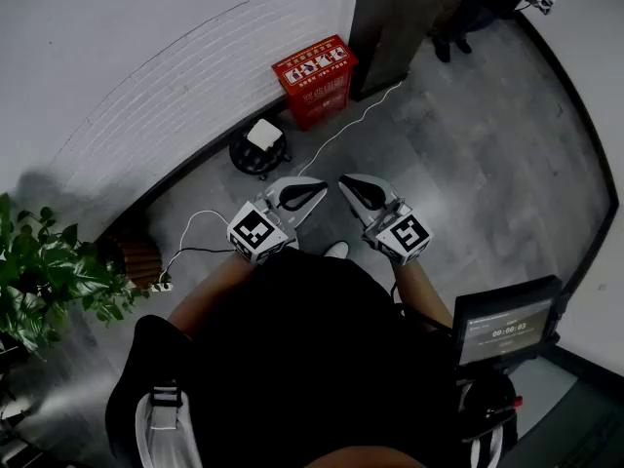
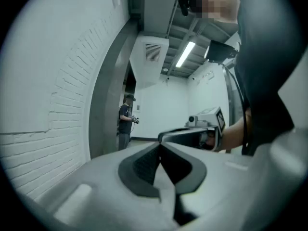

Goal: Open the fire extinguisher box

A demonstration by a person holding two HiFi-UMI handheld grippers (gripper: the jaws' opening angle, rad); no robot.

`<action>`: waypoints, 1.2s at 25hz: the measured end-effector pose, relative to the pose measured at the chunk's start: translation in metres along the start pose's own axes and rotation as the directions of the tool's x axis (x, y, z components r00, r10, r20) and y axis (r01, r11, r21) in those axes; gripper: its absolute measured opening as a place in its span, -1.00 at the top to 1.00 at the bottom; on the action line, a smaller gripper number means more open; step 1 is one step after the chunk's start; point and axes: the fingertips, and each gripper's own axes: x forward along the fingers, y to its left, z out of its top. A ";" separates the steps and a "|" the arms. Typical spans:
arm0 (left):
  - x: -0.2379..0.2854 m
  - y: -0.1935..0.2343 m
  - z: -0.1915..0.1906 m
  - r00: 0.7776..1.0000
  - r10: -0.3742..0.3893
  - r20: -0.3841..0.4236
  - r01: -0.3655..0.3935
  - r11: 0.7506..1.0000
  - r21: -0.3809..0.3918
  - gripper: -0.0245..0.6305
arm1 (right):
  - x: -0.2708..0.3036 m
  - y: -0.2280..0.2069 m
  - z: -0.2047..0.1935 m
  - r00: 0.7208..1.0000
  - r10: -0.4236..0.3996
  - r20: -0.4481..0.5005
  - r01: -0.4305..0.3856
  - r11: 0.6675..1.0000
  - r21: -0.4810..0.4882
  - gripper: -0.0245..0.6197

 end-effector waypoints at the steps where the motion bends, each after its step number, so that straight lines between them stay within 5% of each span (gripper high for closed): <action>1: 0.005 -0.003 0.001 1.000 -0.003 -0.002 0.003 1.000 0.001 0.92 | -0.005 -0.002 0.001 1.000 -0.003 0.005 0.003 1.000 0.003 0.90; 20: 0.088 -0.036 0.018 0.998 -0.052 -0.030 0.053 0.998 0.044 0.92 | -0.081 -0.056 0.010 0.997 -0.069 0.041 0.069 0.998 0.011 0.90; 30: 0.138 0.029 0.000 0.999 -0.035 -0.027 0.035 0.999 -0.001 0.92 | -0.057 -0.125 -0.009 0.997 -0.056 -0.045 0.057 0.998 0.016 0.90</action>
